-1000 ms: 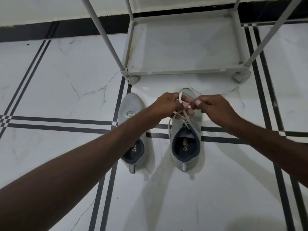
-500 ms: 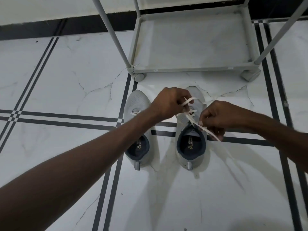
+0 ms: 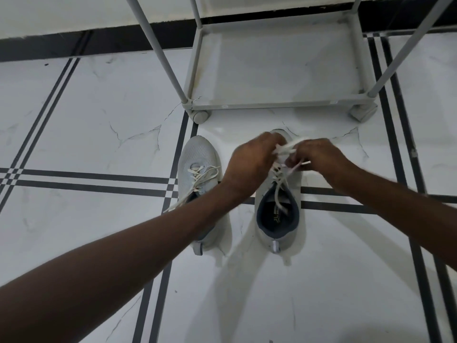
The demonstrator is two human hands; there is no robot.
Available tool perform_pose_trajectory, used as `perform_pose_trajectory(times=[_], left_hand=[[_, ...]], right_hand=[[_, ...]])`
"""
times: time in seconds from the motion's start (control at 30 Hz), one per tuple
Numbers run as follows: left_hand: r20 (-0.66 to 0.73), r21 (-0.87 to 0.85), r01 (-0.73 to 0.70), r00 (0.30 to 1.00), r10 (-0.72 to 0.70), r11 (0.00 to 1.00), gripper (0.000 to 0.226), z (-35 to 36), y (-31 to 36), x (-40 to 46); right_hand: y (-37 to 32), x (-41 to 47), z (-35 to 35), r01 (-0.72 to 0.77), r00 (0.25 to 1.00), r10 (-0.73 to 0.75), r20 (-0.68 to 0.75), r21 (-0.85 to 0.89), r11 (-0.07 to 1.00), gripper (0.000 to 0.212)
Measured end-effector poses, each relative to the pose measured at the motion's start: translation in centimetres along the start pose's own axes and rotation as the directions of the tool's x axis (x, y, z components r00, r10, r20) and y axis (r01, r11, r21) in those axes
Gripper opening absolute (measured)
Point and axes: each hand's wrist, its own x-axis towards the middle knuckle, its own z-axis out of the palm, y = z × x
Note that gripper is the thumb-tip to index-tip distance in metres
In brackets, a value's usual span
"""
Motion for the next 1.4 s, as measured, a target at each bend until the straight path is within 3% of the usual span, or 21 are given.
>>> perform_pose_trajectory(times=[0.07, 0.13, 0.17, 0.2, 0.23, 0.27, 0.3, 0.33, 0.4, 0.43, 0.5, 0.6, 0.7, 0.73, 0.8, 0.87, 1.0, 1.13, 1.33, 1.4], left_hand=[[0.059, -0.196, 0.3, 0.954, -0.294, 0.934, 0.019, -0.7, -0.9, -0.1], [0.157, -0.279, 0.498, 0.867, -0.473, 0.821, 0.031, -1.6, -2.3, -0.9], [0.196, -0.3, 0.561, 0.828, -0.526, 0.772, 0.035, -2.0, -3.0, -1.5], [0.235, -0.329, 0.616, 0.787, -0.57, 0.715, 0.038, -2.4, -3.6, -2.1], [0.266, -0.354, 0.659, 0.751, -0.604, 0.664, 0.041, -2.6, -4.1, -2.7], [0.291, -0.352, 0.698, 0.715, -0.635, 0.624, 0.044, -2.7, -4.4, -3.1], [0.294, -0.3, 0.712, 0.702, -0.649, 0.635, 0.047, -2.6, -4.7, -3.5], [0.274, -0.176, 0.685, 0.724, -0.633, 0.707, 0.05, -2.4, -4.8, -3.7], [0.22, 0.112, 0.453, 0.857, -0.467, 0.884, 0.058, -1.8, -4.8, -4.0], [0.242, 0.16, 0.321, 0.904, -0.353, 0.933, 0.06, -1.4, -4.5, -4.1], [0.354, 0.138, 0.168, 0.912, -0.207, 0.976, 0.055, -0.4, -3.7, -4.2], [0.452, 0.128, 0.096, 0.881, -0.144, 0.987, 0.035, 1.3, -2.5, -4.2], [0.461, 0.136, 0.184, 0.858, -0.227, 0.973, 0.021, 1.3, -2.4, -3.0], [0.465, 0.136, 0.206, 0.851, -0.246, 0.969, 0.02, 1.2, -2.4, -2.6], [0.472, 0.124, 0.211, 0.847, -0.244, 0.97, 0.018, 0.9, -2.4, -1.9], [0.467, 0.128, 0.172, 0.858, -0.212, 0.977, 0.019, 0.5, -2.4, -1.9], [0.458, 0.184, 0.04, 0.881, -0.121, 0.982, 0.027, 0.2, -3.6, -4.3], [0.499, 0.132, 0.234, 0.824, -0.269, 0.963, 0.026, 0.7, -4.8, -7.6], [0.502, 0.054, 0.438, 0.765, -0.404, 0.897, 0.039, 0.0, -5.1, -7.0], [0.479, 0.018, 0.495, 0.758, -0.442, 0.869, 0.035, -0.9, -5.5, -6.6]], right_hand=[[0.5, 0.5, -1.3, -0.009, 0.989, 0.012, -0.147, 0.019, 1.0, 0.023], [1.0, 0.5, -3.1, -0.06, 0.98, 0.077, -0.184, 0.095, 0.994, 0.029], [1.3, 0.3, -4.2, -0.066, 0.98, 0.073, -0.183, 0.044, 0.997, 0.031], [1.8, 0.1, -5.3, -0.049, 0.984, 0.026, -0.178, -0.126, 0.991, 0.033], [2.4, -0.1, -6.5, -0.036, 0.989, -0.028, -0.146, -0.417, 0.908, 0.034], [3.0, -0.2, -7.6, -0.052, 0.992, -0.041, -0.119, -0.684, 0.727, 0.035], [3.6, -0.4, -8.2, -0.094, 0.992, -0.02, -0.122, -0.845, 0.527, 0.035], [4.2, -0.5, -8.4, -0.114, 0.993, 0.024, -0.112, -0.922, 0.37, 0.029], [5.2, -0.8, -7.5, -0.046, 0.999, 0.037, -0.039, -0.975, 0.216, 0.018], [5.7, -0.9, -6.6, 0.037, 0.999, -0.014, 0.034, -0.979, 0.201, 0.03], [6.6, -0.7, -4.3, 0.237, 0.962, -0.201, 0.182, -0.925, 0.296, 0.045], [6.6, -1.0, -0.7, 0.469, 0.861, -0.4, 0.314, -0.795, 0.384, 0.025], [5.9, -1.5, 0.6, 0.467, 0.852, -0.472, 0.226, -0.735, 0.491, 0.007], [5.8, -1.6, 0.6, 0.435, 0.868, -0.467, 0.166, -0.707, 0.557, 0.006], [5.4, -1.5, 0.6, 0.323, 0.943, -0.318, 0.101, -0.52, 0.791, 0.012], [5.0, -1.4, 0.5, 0.204, 0.973, -0.147, 0.175, -0.372, 0.905, 0.021], [5.3, -0.7, -1.8, 0.35, 0.914, -0.133, 0.384, -0.578, 0.737, 0.039], [6.9, -0.4, -3.3, 0.414, 0.901, -0.152, 0.406, -0.702, 0.579, 0.044], [7.1, -0.6, -3.5, 0.4, 0.917, -0.209, 0.341, -0.788, 0.469, 0.038], [6.6, -1.3, -3.6, 0.372, 0.928, -0.222, 0.299, -0.782, 0.5, 0.034]])
